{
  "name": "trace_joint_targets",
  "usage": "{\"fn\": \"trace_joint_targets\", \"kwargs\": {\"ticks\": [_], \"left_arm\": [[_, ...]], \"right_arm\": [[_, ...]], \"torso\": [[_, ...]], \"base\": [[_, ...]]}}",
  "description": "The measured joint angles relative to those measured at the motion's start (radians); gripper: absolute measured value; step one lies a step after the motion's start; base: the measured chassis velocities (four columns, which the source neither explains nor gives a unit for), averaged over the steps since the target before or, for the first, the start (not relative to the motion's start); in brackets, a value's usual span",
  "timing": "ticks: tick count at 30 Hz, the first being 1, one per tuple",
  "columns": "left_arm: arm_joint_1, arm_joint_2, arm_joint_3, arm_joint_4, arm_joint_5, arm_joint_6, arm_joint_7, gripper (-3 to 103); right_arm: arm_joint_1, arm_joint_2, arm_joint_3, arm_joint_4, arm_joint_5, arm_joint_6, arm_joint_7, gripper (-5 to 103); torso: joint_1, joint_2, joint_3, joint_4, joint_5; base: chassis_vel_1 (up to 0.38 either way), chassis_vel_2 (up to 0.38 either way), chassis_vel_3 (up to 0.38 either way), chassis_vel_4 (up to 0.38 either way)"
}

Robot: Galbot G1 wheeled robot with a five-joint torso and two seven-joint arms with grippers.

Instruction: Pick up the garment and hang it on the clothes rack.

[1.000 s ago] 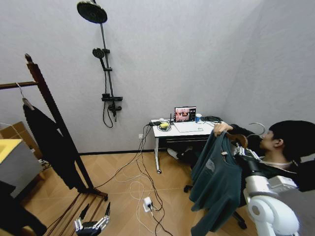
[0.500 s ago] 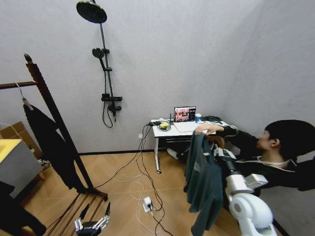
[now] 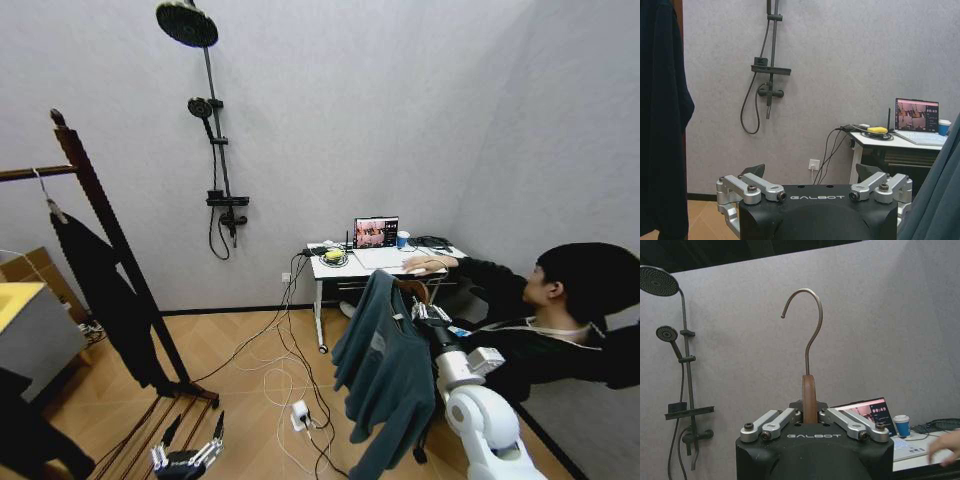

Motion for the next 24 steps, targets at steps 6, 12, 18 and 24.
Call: {"fn": "trace_joint_targets", "kwargs": {"ticks": [6, 12, 18, 24], "left_arm": [[0.0, 0.0, 0.0, 0.0, 0.0, 0.0, 0.0, 100], [0.0, 0.0, 0.0, 0.0, 0.0, 0.0, 0.0, 100], [0.0, 0.0, 0.0, 0.0, 0.0, 0.0, 0.0, 100], [0.0, 0.0, 0.0, 0.0, 0.0, 0.0, 0.0, 100]], "right_arm": [[-0.025, 0.002, 0.005, -0.001, -0.001, 0.019, -0.026, 10], [-0.043, 0.003, 0.008, -0.007, 0.0, 0.039, -0.045, 10], [-0.056, 0.007, -0.003, -0.023, 0.0, 0.063, -0.078, 10], [-0.047, 0.005, -0.047, -0.049, 0.006, 0.069, -0.132, 10]], "torso": [[0.0, 0.0, 0.0, -0.0001, 0.0], [0.0, 0.0, 0.0, 0.0002, 0.0], [0.0, 0.0, 0.0, 0.0, 0.0], [0.002, -0.001, 0.001, 0.0003, 0.0]], "base": [[-0.065, 0.063, 0.053, -0.064], [-0.147, 0.149, 0.158, -0.148], [-0.233, 0.217, 0.249, -0.247], [-0.167, 0.18, 0.181, -0.191]]}}
